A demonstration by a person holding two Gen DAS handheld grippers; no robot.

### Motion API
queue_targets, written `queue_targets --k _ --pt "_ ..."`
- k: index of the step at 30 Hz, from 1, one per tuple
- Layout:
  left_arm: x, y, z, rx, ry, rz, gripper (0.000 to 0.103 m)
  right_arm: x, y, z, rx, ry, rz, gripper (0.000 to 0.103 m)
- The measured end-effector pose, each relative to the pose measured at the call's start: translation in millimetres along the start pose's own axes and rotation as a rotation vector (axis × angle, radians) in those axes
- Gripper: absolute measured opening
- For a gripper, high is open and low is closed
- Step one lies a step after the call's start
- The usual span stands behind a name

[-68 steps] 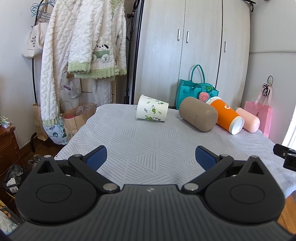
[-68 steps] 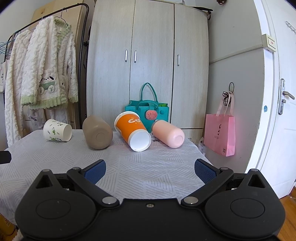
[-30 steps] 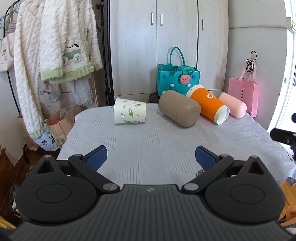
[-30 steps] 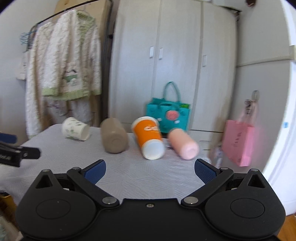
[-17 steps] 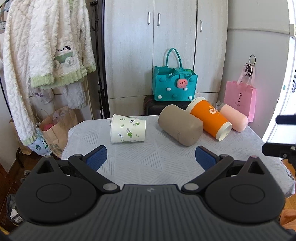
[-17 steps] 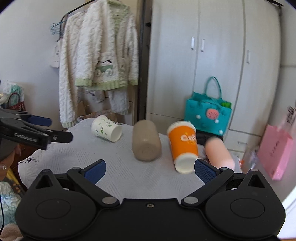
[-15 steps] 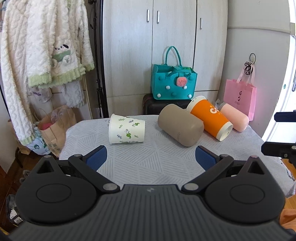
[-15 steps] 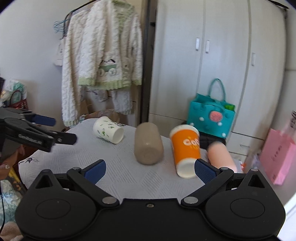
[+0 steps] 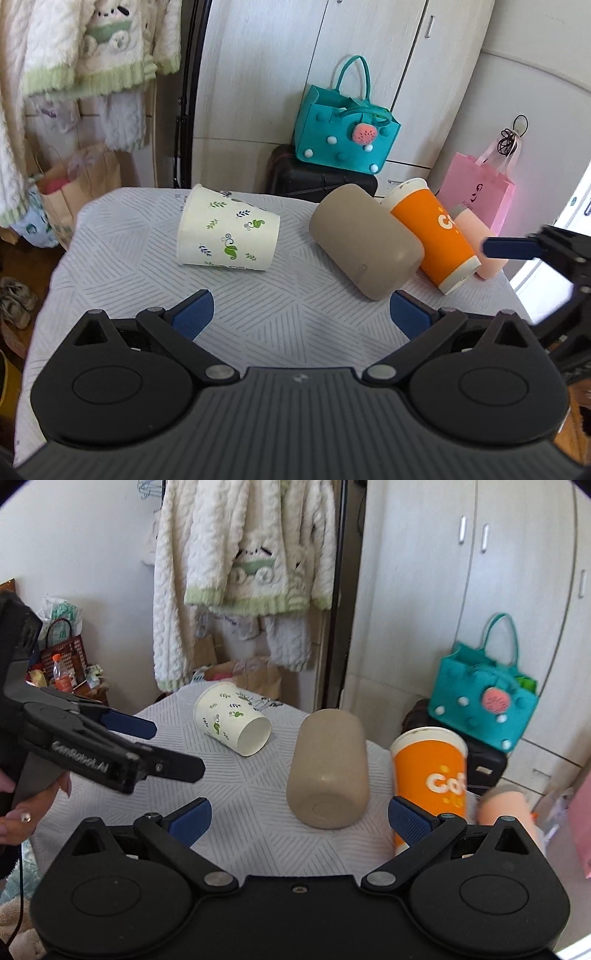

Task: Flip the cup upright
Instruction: 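Move the right tool toward the tan tumbler lying on its side, then close the right gripper on the tan tumbler's base end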

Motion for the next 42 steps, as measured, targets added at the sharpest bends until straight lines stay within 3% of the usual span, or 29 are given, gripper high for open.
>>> queue_targets --k 9,15,20,22,26,30,42 --pt "-26 -4 -19 0.1 0.028 -0.023 0.103 -59 -13 6 0.085 0.018 -0.084 0.103" --pt "-34 -5 -25 0.124 0.051 -0.042 0.103 -92 -17 20 0.06 0.027 -0.146 0.103" --pt "-36 -4 -31 0.113 0.027 -0.034 0.103 -110 -19 29 0.043 0.07 -0.17 0.102" --pt "-36 -4 -32 0.107 0.027 -0.034 0.103 -113 -20 31 0.036 0.067 -0.177 0.1" --pt "-36 -4 -33 0.111 0.034 -0.031 0.103 -118 -19 28 0.055 0.042 -0.191 0.084" --pt "-35 -3 -34 0.109 0.025 -0.035 0.103 -119 -21 21 0.089 0.084 -0.182 0.084" --pt "-16 7 -35 0.114 0.046 -0.039 0.103 -94 -14 -1 0.083 0.06 -0.183 0.084"
Point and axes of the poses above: each gripper's, at about its wrist camera, not at the fingertips, and x roughly against the way its jaws point, z to its right, y to its underside, the point moved 6 cm from there along -x, roughly the way its jaws point, and after that the axes turned 1 degree about z, right-handed, at the moved point
